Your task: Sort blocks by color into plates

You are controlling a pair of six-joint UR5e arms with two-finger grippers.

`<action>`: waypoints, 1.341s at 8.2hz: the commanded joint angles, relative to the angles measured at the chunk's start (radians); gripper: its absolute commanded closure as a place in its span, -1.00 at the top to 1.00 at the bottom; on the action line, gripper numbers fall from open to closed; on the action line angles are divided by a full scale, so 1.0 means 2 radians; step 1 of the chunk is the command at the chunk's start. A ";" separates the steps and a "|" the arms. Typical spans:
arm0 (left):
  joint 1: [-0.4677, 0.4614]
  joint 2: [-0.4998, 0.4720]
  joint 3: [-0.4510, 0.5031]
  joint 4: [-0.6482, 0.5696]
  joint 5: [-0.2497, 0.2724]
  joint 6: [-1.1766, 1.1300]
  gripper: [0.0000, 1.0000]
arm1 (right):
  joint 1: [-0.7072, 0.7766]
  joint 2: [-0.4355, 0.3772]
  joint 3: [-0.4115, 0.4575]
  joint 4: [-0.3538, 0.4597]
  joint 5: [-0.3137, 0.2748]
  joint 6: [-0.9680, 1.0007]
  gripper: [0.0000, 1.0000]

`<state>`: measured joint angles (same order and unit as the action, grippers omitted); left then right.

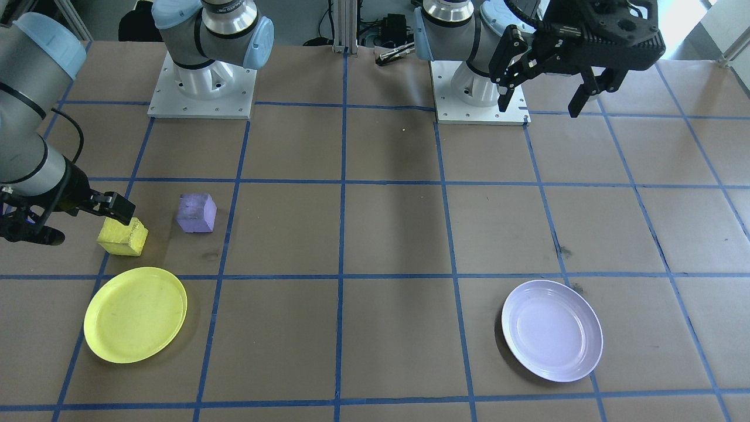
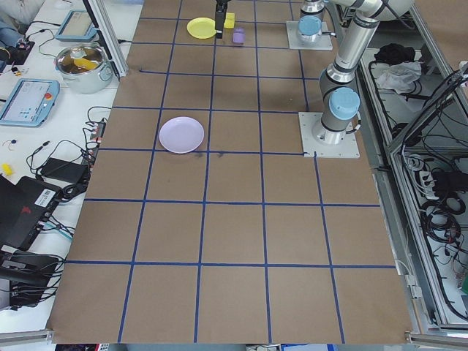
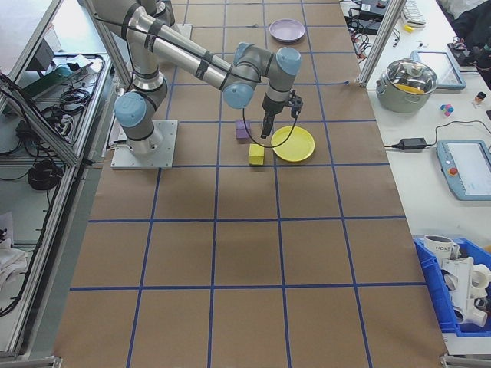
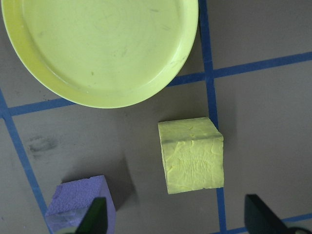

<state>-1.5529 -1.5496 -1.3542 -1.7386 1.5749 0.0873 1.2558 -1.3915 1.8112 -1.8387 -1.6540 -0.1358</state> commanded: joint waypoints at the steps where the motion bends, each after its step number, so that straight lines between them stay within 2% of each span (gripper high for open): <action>1: -0.001 0.000 -0.004 0.000 0.000 -0.002 1.00 | -0.008 0.043 0.014 -0.019 -0.023 -0.022 1.00; 5: -0.001 0.003 -0.006 0.000 -0.001 0.002 1.00 | -0.008 0.084 0.015 -0.026 -0.033 -0.023 1.00; 7: -0.001 0.002 -0.005 0.000 0.000 0.002 1.00 | -0.008 0.094 0.015 -0.035 -0.047 -0.025 1.00; 10: -0.001 0.001 -0.005 0.003 0.000 0.000 1.00 | -0.008 0.112 0.015 -0.029 -0.044 -0.025 1.00; 11: -0.001 0.002 -0.006 0.003 0.000 0.000 1.00 | -0.008 0.120 0.015 -0.029 -0.044 -0.026 0.78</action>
<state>-1.5541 -1.5469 -1.3631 -1.7358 1.5753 0.0887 1.2394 -1.1803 1.8408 -1.9013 -1.7439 -0.1856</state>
